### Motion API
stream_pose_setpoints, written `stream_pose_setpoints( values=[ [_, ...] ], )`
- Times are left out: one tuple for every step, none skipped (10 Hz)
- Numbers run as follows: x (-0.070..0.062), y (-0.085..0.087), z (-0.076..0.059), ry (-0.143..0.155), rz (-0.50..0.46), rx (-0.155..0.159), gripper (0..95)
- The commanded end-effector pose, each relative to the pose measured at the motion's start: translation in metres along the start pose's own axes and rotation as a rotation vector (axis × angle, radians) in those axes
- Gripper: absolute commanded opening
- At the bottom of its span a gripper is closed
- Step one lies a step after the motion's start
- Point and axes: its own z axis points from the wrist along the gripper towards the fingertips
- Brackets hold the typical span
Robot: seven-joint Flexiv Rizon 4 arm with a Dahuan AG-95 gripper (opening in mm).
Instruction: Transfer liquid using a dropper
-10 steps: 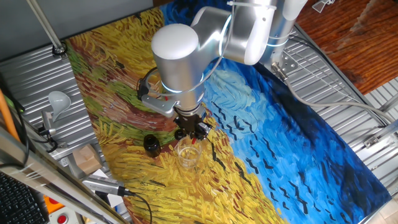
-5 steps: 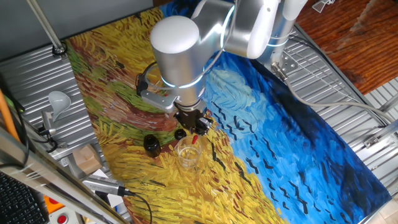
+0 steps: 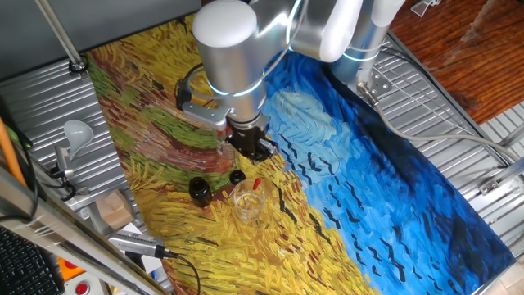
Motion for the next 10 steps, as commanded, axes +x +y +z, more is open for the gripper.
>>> stream_pose_setpoints(
  values=[
    [0.002,0.0,-0.001,-0.006,0.051,0.009,0.0],
    [0.002,0.0,-0.001,-0.007,0.051,0.012,0.0],
    [0.002,0.0,-0.001,-0.001,0.041,0.017,0.0],
    [0.006,-0.009,-0.001,0.004,0.023,0.02,0.0],
    [0.008,-0.019,-0.002,0.005,0.006,0.018,0.0],
    [0.014,-0.044,-0.006,0.009,-0.04,0.016,0.0],
    [0.02,-0.065,-0.008,0.012,-0.072,0.015,0.0],
    [0.025,-0.082,-0.009,0.005,-0.104,0.007,0.0],
    [0.028,-0.088,-0.009,0.001,-0.135,0.004,0.0],
    [0.028,-0.088,-0.009,0.001,-0.144,0.003,0.0]
  ],
)
